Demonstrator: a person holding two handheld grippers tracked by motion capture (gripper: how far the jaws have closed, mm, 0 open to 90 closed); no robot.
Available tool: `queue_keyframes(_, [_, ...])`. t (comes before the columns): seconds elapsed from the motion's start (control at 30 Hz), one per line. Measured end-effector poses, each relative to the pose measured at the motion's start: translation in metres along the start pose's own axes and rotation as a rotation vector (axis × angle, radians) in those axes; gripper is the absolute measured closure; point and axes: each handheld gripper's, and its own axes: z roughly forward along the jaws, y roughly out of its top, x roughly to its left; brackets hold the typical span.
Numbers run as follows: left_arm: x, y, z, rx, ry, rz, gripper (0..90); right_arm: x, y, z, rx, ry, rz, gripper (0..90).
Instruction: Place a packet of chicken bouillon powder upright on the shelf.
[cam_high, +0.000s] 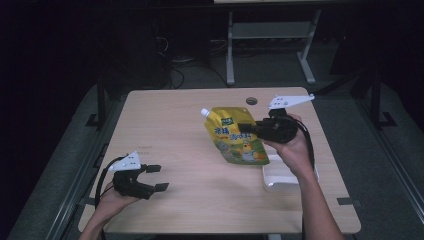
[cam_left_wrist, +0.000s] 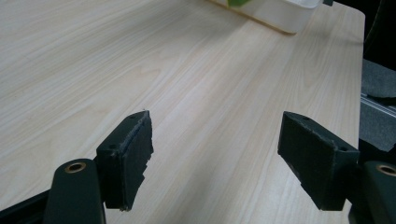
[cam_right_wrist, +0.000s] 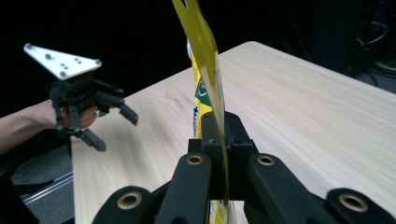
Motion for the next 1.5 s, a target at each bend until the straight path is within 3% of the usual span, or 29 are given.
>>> queue_keyframes(0.37, [0.002, -0.007, 0.002, 0.003, 0.010, -0.022, 24.2, -0.028, 0.003, -0.039, -0.039, -0.082, 0.012, 89.3])
queue_keyframes(0.67, [0.005, -0.010, 0.005, 0.013, 0.014, -0.038, 24.3, -0.055, -0.011, -0.065, -0.051, -0.145, 0.045, 89.3])
queue_keyframes(0.93, [0.004, -0.010, 0.007, 0.028, 0.016, -0.037, 24.3, -0.076, -0.024, -0.071, -0.027, -0.193, 0.051, 89.1])
queue_keyframes(1.23, [0.005, -0.010, 0.010, 0.039, 0.017, -0.040, 24.3, -0.095, -0.045, -0.065, -0.057, -0.214, 0.076, 88.9])
queue_keyframes(1.5, [0.005, -0.010, 0.009, 0.032, 0.014, -0.044, 24.3, -0.102, -0.062, -0.068, -0.034, -0.247, 0.101, 85.1])
